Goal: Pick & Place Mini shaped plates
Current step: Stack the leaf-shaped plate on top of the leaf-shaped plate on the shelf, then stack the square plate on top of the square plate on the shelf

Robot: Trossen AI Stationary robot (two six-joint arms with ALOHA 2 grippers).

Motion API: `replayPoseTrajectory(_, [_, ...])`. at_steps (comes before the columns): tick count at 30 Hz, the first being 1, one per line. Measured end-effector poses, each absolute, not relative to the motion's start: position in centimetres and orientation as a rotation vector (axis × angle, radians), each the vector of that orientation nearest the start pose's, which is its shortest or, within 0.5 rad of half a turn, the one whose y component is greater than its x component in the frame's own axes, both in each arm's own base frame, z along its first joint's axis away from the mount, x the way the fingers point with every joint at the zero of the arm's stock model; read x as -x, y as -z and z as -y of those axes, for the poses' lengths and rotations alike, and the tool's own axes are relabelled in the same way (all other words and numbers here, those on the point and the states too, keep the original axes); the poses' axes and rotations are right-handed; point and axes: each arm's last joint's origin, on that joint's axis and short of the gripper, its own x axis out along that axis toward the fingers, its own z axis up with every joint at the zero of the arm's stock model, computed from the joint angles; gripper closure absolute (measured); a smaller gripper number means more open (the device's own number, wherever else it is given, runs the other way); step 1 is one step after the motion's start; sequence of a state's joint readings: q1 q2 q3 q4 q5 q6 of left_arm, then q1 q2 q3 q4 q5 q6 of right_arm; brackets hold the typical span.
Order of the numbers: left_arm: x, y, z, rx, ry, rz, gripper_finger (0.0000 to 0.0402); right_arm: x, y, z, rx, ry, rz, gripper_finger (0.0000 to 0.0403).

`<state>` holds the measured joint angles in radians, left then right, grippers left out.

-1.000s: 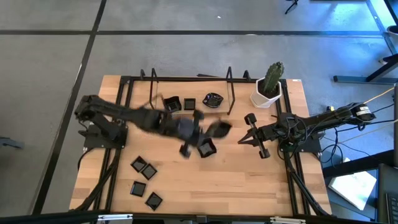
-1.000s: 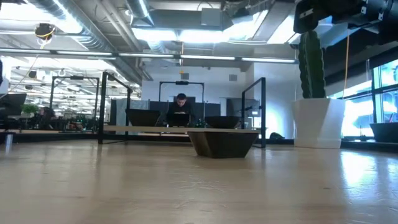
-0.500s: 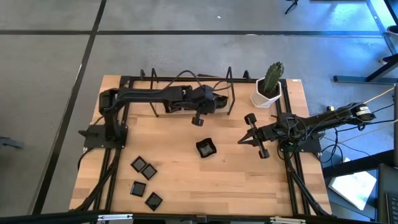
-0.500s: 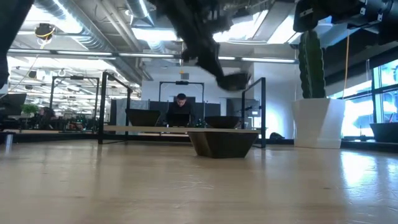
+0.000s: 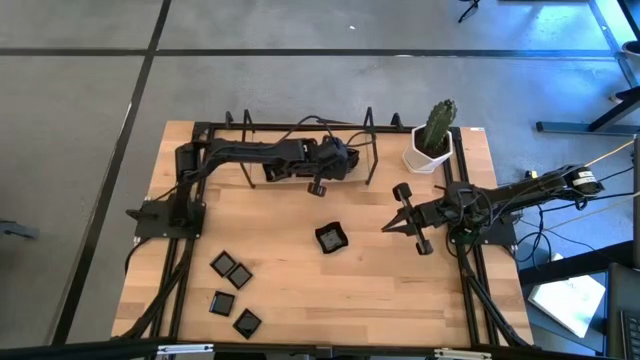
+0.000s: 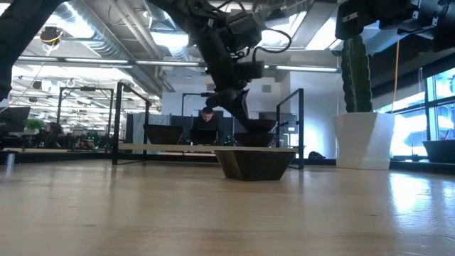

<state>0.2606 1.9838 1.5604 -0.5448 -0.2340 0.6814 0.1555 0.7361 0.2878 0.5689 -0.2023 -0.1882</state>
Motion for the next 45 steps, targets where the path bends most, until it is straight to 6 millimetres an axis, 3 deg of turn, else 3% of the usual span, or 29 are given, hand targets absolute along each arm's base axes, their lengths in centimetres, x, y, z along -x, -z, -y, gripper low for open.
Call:
replayPoseTrajectory(17, [-40.8, -22.0, -11.9, -0.631, -0.053, -1.123, 0.0398, -16.4, -24.0, -3.2, 0.192, -0.345, 0.149, 0.0387])
replayPoseTrajectory(25, [-40.9, -22.0, -11.5, -0.613, -0.031, -1.108, 0.0356, -16.4, -24.0, -3.2, 0.188, -0.346, 0.147, 0.0387])
replayPoseTrajectory(30, [-41.0, -22.5, -11.5, -0.629, -0.118, -1.133, 0.0327, -16.4, -23.9, -3.2, 0.189, -0.346, 0.143, 0.0387])
replayPoseTrajectory(35, [-41.3, -25.1, -10.3, -0.638, -0.149, -1.075, 0.0306, -16.4, -23.9, -3.2, 0.180, -0.347, 0.139, 0.0387])
replayPoseTrajectory(39, [-40.3, -28.9, -8.4, -0.632, -0.156, -1.064, 0.0298, -16.4, -23.9, -3.2, 0.168, -0.348, 0.137, 0.0387])
replayPoseTrajectory(42, [-37.6, -32.5, -6.6, -0.560, -0.169, -1.090, 0.0299, -16.4, -23.9, -3.2, 0.177, -0.347, 0.137, 0.0387])
replayPoseTrajectory(45, [-33.4, -35.8, -4.9, -0.409, -0.196, -1.100, 0.0308, -16.4, -23.9, -3.2, 0.185, -0.347, 0.137, 0.0387])
